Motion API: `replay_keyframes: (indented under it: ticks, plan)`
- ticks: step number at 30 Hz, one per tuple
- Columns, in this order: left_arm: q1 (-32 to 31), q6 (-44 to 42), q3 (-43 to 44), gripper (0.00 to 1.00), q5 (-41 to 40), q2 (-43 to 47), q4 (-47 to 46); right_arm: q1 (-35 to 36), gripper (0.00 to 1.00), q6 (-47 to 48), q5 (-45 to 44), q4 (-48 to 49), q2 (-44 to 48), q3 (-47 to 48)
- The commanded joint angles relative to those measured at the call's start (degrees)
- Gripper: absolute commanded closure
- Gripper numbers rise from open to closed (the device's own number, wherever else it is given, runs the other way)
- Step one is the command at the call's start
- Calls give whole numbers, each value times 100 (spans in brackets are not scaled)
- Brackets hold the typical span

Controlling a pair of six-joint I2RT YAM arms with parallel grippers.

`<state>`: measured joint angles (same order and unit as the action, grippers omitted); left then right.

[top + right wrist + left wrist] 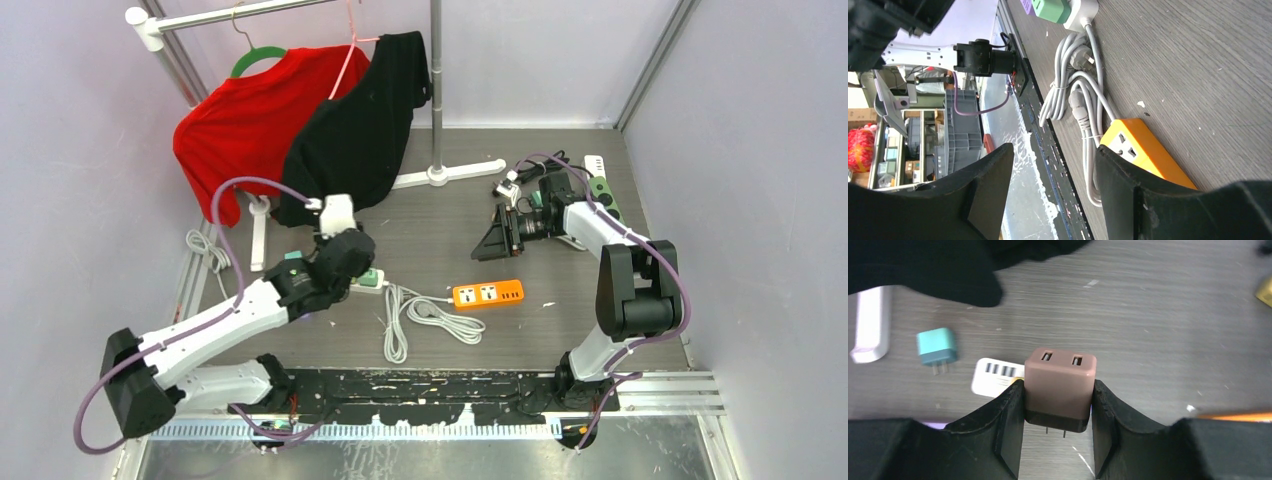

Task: Pull the plug off the socket
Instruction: Place the plug at the center of the board.

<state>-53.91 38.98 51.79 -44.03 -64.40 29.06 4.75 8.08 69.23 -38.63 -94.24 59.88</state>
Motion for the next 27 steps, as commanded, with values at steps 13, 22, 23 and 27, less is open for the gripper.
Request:
replay_keyframes:
  ticks: [13, 22, 23, 27]
  plan:
    - [3002, 1152, -1316, 100, 1055, 1079, 40, 26, 35, 228, 192, -64, 151, 192]
    - [4134, 1287, -1441, 100, 1762, 503, -273, 26, 35, 268, 202, -96, 147, 200]
    - [4220, 1287, -1443, 100, 1815, 432, -319, 26, 35, 273, 199, -92, 151, 196]
    - [4511, 1309, -1413, 100, 1947, 134, -433, 26, 35, 295, 197, -123, 151, 202]
